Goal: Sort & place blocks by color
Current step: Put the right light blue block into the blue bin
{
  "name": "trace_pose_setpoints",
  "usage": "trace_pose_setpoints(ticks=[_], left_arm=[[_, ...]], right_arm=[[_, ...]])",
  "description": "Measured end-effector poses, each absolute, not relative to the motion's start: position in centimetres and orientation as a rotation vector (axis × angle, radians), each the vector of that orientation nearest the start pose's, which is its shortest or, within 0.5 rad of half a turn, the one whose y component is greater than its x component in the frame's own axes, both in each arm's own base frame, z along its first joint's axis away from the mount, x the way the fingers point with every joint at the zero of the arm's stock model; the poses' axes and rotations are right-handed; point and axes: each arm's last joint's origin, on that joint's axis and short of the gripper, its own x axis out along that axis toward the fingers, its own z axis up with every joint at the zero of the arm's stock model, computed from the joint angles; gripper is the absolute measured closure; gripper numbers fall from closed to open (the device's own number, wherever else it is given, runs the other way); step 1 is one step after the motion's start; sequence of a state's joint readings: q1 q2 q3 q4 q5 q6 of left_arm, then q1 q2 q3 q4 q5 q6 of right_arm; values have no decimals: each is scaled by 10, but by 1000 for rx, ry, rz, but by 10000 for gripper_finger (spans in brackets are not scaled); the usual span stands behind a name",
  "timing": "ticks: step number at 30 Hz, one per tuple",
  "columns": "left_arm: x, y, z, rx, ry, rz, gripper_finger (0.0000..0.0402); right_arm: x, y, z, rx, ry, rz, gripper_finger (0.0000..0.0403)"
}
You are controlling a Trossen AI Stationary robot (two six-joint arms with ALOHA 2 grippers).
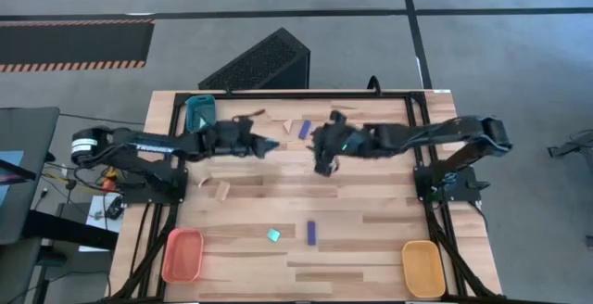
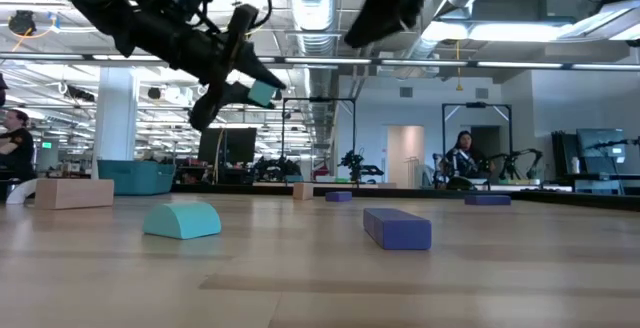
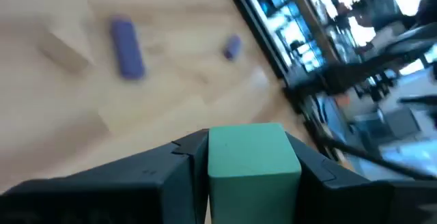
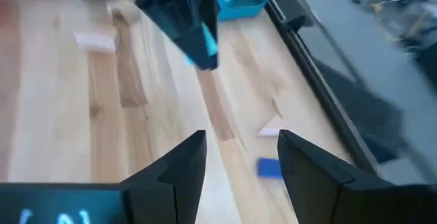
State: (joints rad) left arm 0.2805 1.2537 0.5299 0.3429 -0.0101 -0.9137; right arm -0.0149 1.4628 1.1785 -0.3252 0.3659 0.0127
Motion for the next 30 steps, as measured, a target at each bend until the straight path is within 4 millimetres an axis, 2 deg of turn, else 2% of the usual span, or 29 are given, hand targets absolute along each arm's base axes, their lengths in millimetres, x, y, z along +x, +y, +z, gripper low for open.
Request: trace_pose_setpoints(ticks=[5,9,13,17,21,26,30], left_arm=[[216,105,199,-950,226,663,287],[194,131,192,-977,255,854,290],[170,149,181,-999,337,1027,289],[152,156,177,-1022,455,1135,288],[151,162,194,-934,556,1158,290],[147,165,217,-736,716,1282,285],[136,168,219,-669,821,1394,282]], right_arm=[[292,-50,280,138,504,-359,213],[285,-67,262,283,497,-384,218],[291,-75,244,322,557,-417,224],[299,-76,230,362,610,-330,231],[308,-72,221,382,618,-247,237],[323,-75,221,385,503,-173,238],[332,-82,225,422,468,-117,232]])
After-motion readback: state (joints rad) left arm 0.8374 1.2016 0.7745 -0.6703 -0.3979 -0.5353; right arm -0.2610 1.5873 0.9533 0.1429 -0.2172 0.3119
